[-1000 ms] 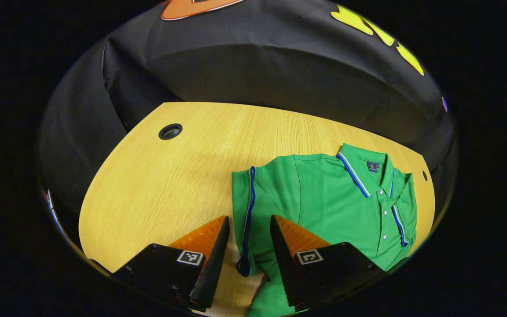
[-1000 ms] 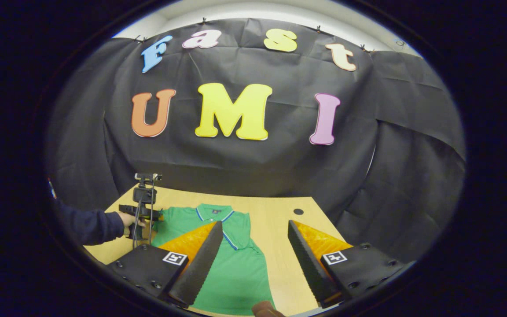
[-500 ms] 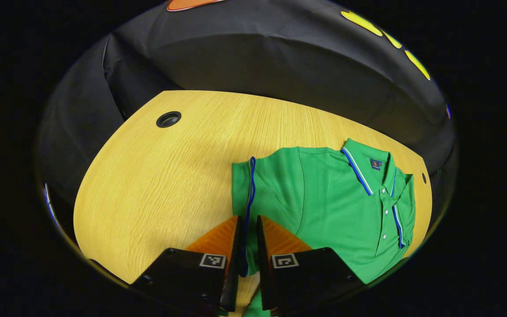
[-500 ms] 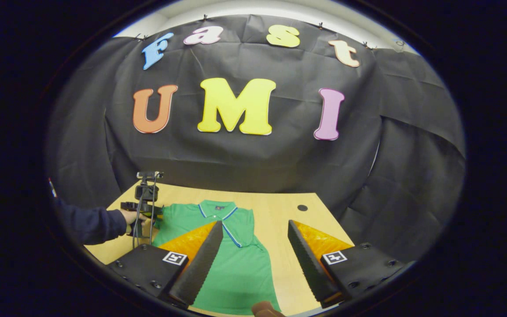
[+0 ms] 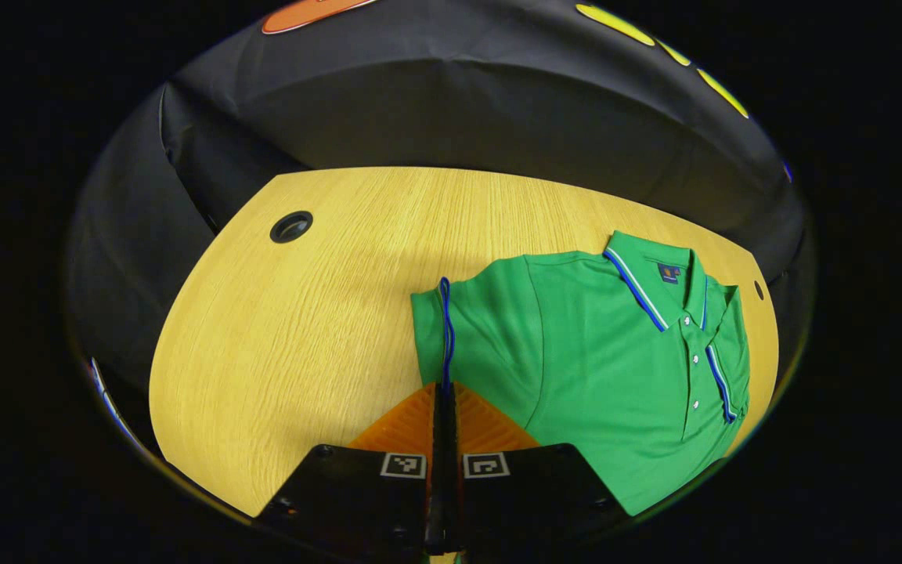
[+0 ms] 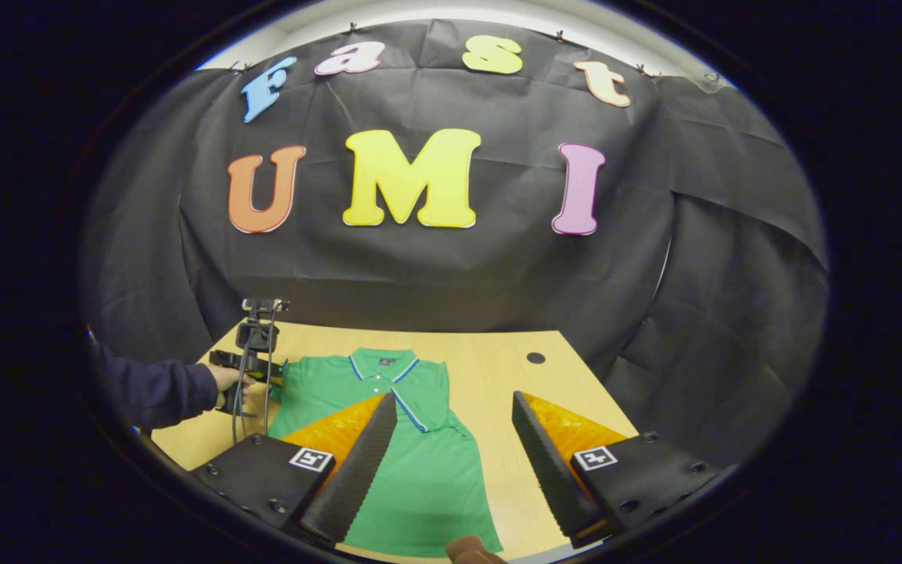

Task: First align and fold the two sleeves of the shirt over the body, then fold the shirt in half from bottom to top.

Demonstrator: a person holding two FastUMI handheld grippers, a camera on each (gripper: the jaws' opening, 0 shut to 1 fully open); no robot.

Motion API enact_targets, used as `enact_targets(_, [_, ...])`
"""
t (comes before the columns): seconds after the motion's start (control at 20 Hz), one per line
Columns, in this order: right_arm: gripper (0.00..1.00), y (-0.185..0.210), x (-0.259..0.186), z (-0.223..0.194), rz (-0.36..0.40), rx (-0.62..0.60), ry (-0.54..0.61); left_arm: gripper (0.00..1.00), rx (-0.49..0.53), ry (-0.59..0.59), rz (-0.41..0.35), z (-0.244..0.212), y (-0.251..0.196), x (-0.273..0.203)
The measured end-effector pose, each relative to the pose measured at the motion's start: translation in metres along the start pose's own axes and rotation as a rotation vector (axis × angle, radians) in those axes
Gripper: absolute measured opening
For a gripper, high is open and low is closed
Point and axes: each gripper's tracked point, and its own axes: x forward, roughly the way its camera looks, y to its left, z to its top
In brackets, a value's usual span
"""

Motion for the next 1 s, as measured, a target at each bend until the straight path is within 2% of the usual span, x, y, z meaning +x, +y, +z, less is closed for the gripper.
enact_targets(0.15, [0.94,-0.001,0.000,0.001,0.000,0.010,-0.001,0.03,0.052,-0.045,-0.001,0.015,-0.012,-0.012])
enact_targets(0.45, [0.94,-0.005,0.003,-0.003,0.004,0.018,0.007,0.03,0.194,-0.100,-0.059,0.034,-0.062,-0.033])
enact_targets(0.7, [0.95,-0.015,0.006,-0.009,-0.017,0.028,0.016,0.04,0.287,-0.089,-0.107,0.019,-0.106,-0.035])
enact_targets(1.0, [0.94,-0.021,0.011,-0.021,-0.033,0.059,0.053,0.04,0.382,-0.075,-0.095,0.009,-0.117,-0.027])
